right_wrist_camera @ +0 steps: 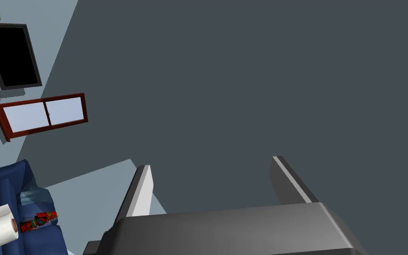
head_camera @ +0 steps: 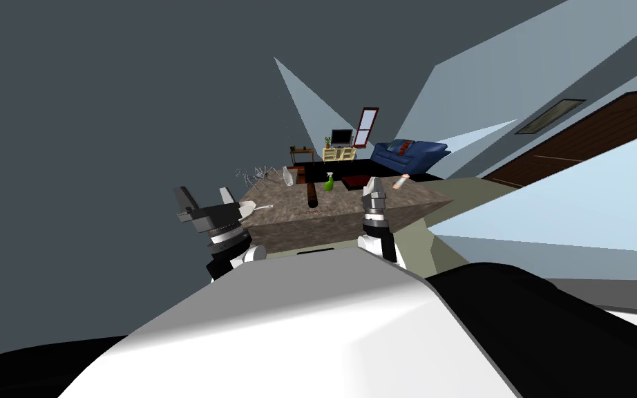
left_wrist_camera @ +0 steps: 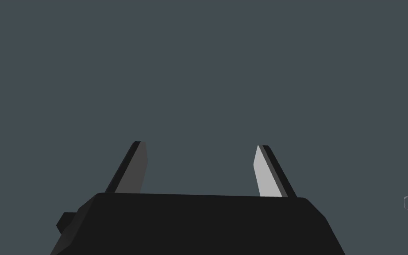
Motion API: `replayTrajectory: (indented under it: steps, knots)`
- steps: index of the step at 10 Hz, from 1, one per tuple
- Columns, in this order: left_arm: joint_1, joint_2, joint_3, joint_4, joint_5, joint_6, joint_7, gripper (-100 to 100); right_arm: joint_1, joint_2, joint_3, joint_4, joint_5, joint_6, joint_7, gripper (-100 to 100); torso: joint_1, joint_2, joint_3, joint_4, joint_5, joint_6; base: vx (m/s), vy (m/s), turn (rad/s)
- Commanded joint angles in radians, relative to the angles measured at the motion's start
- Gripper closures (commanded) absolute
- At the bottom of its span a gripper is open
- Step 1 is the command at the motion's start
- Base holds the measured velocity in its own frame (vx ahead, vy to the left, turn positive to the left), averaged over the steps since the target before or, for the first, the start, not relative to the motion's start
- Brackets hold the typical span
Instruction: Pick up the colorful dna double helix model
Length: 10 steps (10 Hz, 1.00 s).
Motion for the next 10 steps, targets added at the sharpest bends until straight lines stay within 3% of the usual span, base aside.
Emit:
replayTrajectory:
  steps: [1,8,9,10]
  knots:
    - [0.000,0.000,0.000,0.000,0.000,0.000,0.000,0,-0.024,-0.031,-0.006,0.021,-0.047,-0.025,0.000,-100,0.000,0.000,0.000,0.000,0.000,0.000,-0.001,0.011,-0.008]
    - [0.000,0.000,0.000,0.000,0.000,0.000,0.000,0,-0.109,-0.083,-0.028,0.092,-0.215,-0.108,0.002,-100,0.001,0.000,0.000,0.000,0.000,0.000,0.002,0.016,-0.007]
    - [0.000,0.000,0.000,0.000,0.000,0.000,0.000,0,-0.138,-0.094,-0.035,0.117,-0.255,-0.135,0.002,-100,0.001,0.000,0.000,0.000,0.000,0.000,0.003,0.020,-0.009]
    - [0.000,0.000,0.000,0.000,0.000,0.000,0.000,0,-0.138,-0.094,-0.035,0.117,-0.274,-0.135,0.002,-100,0.001,0.000,0.000,0.000,0.000,0.000,0.002,0.018,-0.004]
